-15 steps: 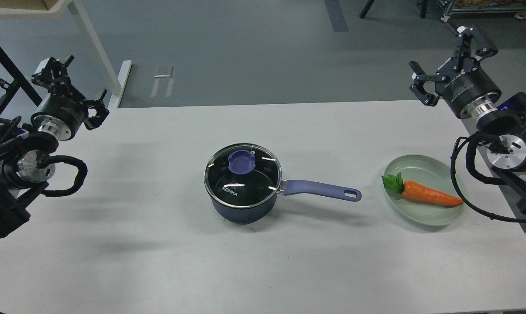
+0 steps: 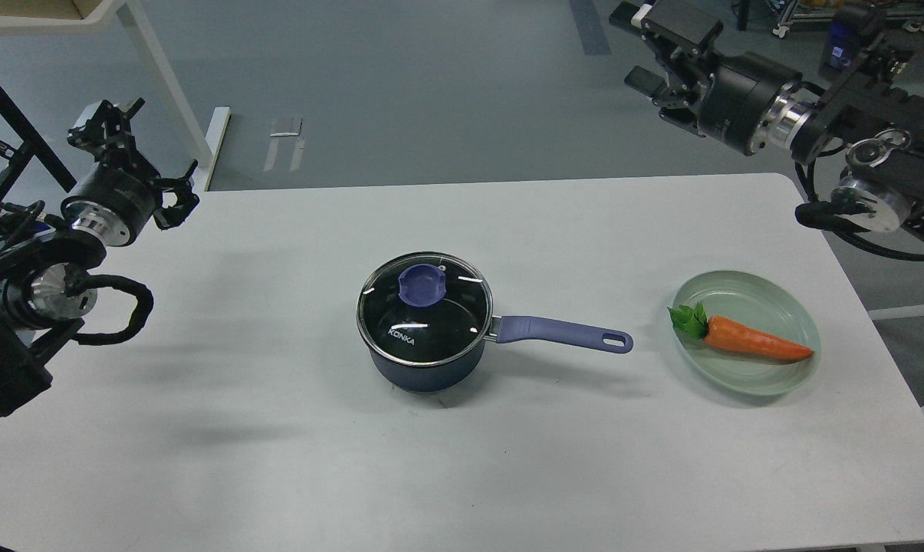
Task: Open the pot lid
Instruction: 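Lower the right gripper onto the purple pot handle and grasp it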
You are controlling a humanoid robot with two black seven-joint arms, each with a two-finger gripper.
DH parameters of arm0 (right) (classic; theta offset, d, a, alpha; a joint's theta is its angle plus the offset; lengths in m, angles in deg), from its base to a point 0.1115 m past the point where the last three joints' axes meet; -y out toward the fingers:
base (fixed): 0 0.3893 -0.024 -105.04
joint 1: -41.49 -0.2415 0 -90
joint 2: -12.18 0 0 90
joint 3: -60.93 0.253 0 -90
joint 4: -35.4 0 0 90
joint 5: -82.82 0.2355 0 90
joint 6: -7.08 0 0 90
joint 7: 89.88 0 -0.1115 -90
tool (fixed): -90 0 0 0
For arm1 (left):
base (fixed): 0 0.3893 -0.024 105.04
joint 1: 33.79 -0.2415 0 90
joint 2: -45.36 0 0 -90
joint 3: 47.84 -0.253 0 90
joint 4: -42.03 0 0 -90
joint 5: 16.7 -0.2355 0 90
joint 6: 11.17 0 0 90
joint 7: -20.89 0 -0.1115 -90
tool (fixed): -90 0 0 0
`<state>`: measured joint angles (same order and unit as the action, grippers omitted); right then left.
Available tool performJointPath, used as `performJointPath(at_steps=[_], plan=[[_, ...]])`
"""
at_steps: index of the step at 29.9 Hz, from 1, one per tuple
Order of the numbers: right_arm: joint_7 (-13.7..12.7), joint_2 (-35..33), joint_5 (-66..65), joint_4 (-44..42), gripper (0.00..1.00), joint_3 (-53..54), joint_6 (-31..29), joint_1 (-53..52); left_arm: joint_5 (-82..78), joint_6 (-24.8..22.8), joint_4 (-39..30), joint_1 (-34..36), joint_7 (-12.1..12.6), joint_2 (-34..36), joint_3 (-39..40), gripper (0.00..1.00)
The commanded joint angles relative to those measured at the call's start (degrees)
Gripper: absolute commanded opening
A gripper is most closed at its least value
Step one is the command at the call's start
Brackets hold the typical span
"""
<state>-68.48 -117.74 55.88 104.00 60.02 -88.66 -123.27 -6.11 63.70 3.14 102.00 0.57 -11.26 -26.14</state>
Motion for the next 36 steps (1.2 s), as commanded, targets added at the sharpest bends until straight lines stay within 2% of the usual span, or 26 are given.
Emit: performJointPath(at_steps=[1, 7, 12, 17, 21, 24, 27, 30, 36], plan=[[0.0, -1.2, -8.4, 2.6, 1.0, -3.0, 0.0, -2.4, -1.0, 0.0, 0.0, 0.5, 0.0, -0.1, 0.1, 1.0], [0.0, -1.0, -17.0, 6.6, 1.0, -10.0, 0.0, -7.8, -4.4, 0.0, -0.5, 1.1, -0.1, 0.0, 0.1, 1.0], [0.2, 1.5, -30.5, 8.7, 1.0, -19.2, 0.2, -13.9, -4.9, -0.6, -0.7, 1.1, 0.0, 0.1, 0.0, 1.0], [1.4, 3.5, -40.0, 11.9, 0.99, -25.1, 0.2, -17.4, -4.9, -3.1, -1.1, 1.0, 0.0, 0.3, -0.3, 1.0], [1.6, 6.5, -47.7, 11.9, 0.95, -30.8, 0.2, -18.8, -4.9, -3.3, -1.3, 0.7, 0.0, 0.5, -0.4, 1.0], [2.9, 8.8, -56.2, 11.5, 0.93, -34.4, 0.2, -18.8, -5.6, -3.5, -1.5, 0.6, 0.0, 1.9, -0.3, 1.0], [3.4, 10.5, -60.3, 10.8, 0.89, -36.9, 0.2, -18.8, -5.6, -3.5, -2.1, 0.4, -0.1, 2.9, -0.3, 1.0], [3.4, 12.7, -62.7, 8.8, 0.77, -38.9, 0.4, -18.7, -5.6, -3.5, -2.2, 0.4, -0.2, 3.5, -0.3, 1.0], [3.2, 16.8, -63.6, 4.6, 0.67, -39.7, 0.6, -17.4, -5.6, -3.5, -2.2, 0.4, -0.2, 3.7, -0.4, 1.0]])
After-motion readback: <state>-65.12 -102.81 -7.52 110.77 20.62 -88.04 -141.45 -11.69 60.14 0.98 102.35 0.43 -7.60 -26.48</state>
